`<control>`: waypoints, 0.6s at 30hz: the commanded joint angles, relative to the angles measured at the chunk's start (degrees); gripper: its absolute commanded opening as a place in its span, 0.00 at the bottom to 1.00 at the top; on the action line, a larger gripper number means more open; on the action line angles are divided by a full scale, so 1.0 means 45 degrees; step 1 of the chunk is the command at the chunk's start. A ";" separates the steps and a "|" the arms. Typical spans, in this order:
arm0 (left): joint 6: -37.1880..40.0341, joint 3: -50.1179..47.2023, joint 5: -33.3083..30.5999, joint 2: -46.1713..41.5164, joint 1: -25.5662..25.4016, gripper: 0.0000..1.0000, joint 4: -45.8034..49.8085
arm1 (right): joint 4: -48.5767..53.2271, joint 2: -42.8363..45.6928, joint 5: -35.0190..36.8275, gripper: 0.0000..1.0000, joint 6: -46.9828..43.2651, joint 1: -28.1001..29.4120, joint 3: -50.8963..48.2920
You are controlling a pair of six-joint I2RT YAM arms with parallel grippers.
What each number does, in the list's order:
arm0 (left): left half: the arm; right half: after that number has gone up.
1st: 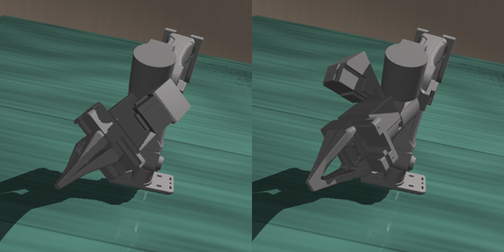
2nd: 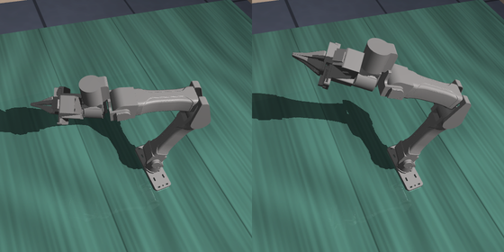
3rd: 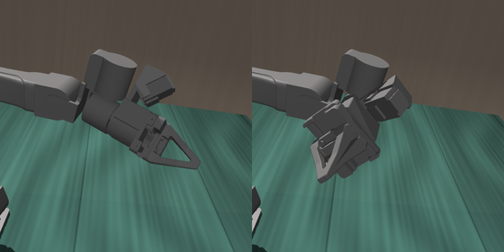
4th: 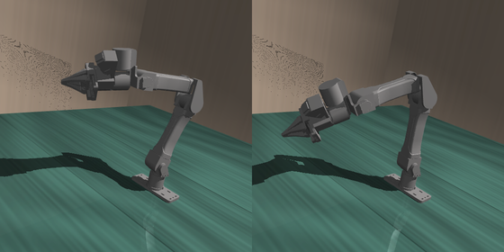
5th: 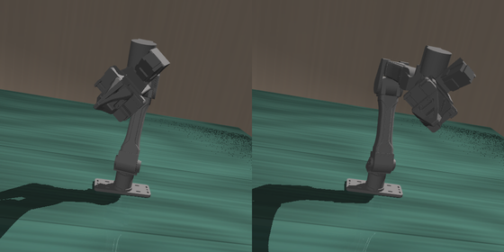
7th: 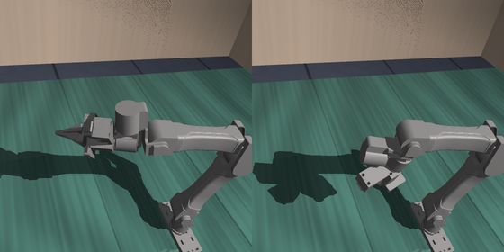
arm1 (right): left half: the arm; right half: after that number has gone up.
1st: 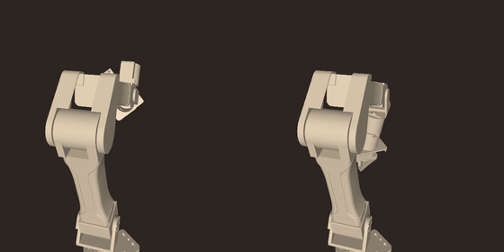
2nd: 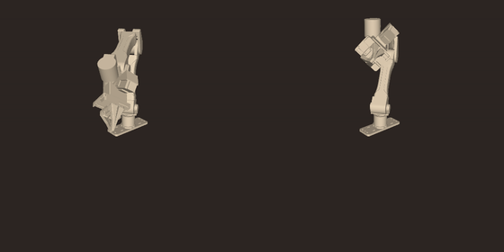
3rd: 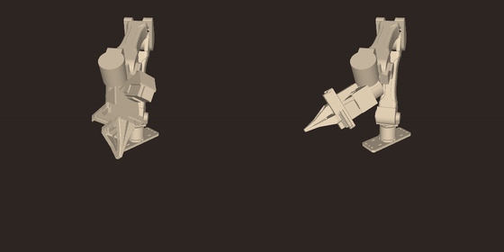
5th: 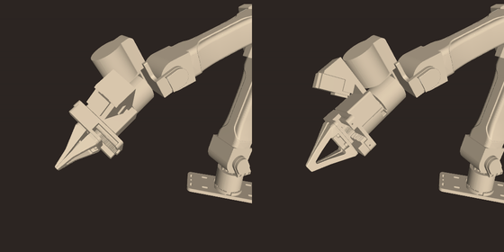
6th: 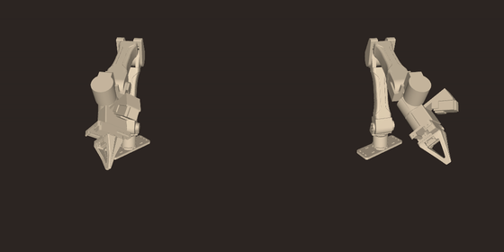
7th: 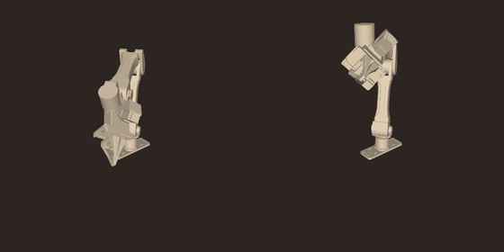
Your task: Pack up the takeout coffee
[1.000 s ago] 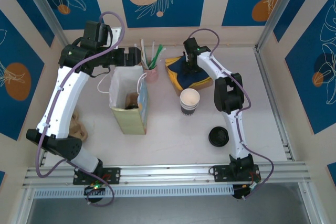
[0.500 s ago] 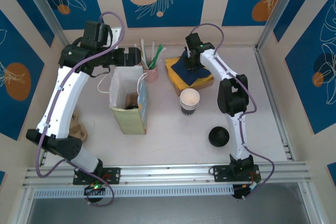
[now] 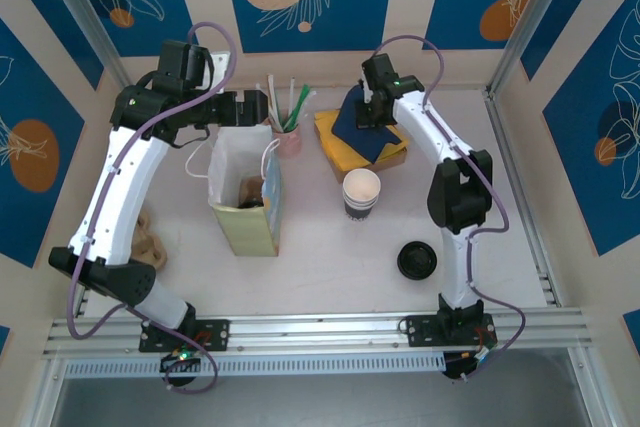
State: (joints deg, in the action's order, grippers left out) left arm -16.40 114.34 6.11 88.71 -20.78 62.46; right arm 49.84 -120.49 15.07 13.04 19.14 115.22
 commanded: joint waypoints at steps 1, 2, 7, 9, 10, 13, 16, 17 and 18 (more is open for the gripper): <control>-0.0065 -0.0160 -0.0379 -0.0521 -0.0091 1.00 0.0066 | 0.0262 0.1128 -0.0926 0.00 0.0700 0.0044 -0.0115; -0.0075 -0.0184 -0.0433 -0.0598 -0.0093 1.00 0.0049 | 0.0301 0.1294 -0.1068 0.00 0.0818 0.0031 -0.0149; -0.0177 -0.0306 -0.1124 -0.0975 -0.0091 1.00 0.0250 | 0.0293 0.2476 -0.2006 0.00 0.1836 -0.0023 -0.0652; -0.0241 -0.0274 -0.1445 -0.1096 -0.0067 1.00 0.0375 | 0.0282 0.2951 -0.2481 0.00 0.2237 -0.0109 -0.0851; -0.0297 -0.0273 -0.1638 -0.1183 -0.0073 1.00 0.0426 | 0.0274 0.3204 -0.2783 0.00 0.2453 -0.0158 -0.0942; -0.0544 -0.0315 -0.2394 -0.1472 -0.0071 1.00 0.0623 | 0.0010 0.3935 -0.3649 0.00 0.3025 -0.0315 -0.1367; -0.0779 -0.0392 -0.2992 -0.1792 -0.0071 1.00 0.0899 | -0.0198 0.4533 -0.4338 0.00 0.3428 -0.0355 -0.1617; -0.0876 -0.0472 -0.3124 -0.1918 -0.0071 1.00 0.0971 | -0.0243 0.4707 -0.4443 0.00 0.3566 -0.0354 -0.1665; -0.0974 -0.0577 -0.3256 -0.2049 -0.0062 1.00 0.1036 | -0.0332 0.4915 -0.4635 0.00 0.3720 -0.0355 -0.1741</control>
State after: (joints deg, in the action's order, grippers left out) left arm -18.85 112.53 -4.56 81.76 -20.82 64.82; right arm 49.87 -101.06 -0.60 26.26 17.76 108.49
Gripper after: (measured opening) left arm 0.998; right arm 0.057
